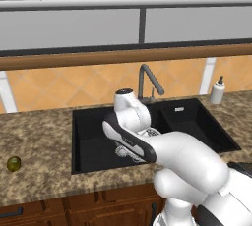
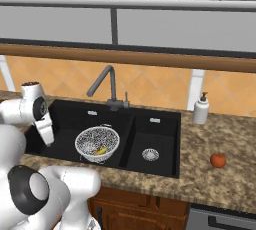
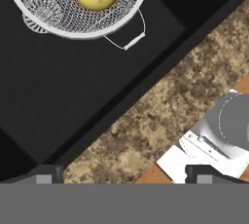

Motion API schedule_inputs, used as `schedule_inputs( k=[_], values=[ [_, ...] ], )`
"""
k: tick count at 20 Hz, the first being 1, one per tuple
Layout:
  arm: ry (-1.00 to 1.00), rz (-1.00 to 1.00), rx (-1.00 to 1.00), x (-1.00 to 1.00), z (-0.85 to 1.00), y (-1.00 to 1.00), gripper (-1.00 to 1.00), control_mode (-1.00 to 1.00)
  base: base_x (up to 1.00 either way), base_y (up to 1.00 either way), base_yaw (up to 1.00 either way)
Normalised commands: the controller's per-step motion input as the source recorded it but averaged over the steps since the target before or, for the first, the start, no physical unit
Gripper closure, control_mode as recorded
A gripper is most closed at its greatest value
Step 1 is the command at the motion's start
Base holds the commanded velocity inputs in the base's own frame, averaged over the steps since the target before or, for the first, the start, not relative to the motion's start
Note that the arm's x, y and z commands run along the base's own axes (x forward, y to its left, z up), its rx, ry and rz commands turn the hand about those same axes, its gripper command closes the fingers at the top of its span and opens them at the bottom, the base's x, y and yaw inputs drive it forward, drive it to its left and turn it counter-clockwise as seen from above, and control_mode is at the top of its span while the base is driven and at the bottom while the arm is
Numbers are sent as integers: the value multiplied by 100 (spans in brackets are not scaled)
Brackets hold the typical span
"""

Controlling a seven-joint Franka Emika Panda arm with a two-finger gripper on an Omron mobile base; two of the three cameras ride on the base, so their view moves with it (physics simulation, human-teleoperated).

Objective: Put the colander in the sink, put the banana, kiwi, orange in the colander, and turn on the sink faucet and pour water over the colander.

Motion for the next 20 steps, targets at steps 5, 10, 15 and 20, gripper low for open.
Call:
schedule_inputs(
  k=[5, 10, 15, 20],
  values=[
    [0, 9, 0, -35, 28, 67, -100, -100, 0, 0, 0],
    [0, 7, 0, -27, 10, 74, -100, -100, 0, 0, 0],
    [0, 5, 0, -8, 1, 77, -100, -100, 0, 0, 0],
    [0, 3, 0, 0, 1, 65, -100, -100, 0, 0, 0]
  ],
)
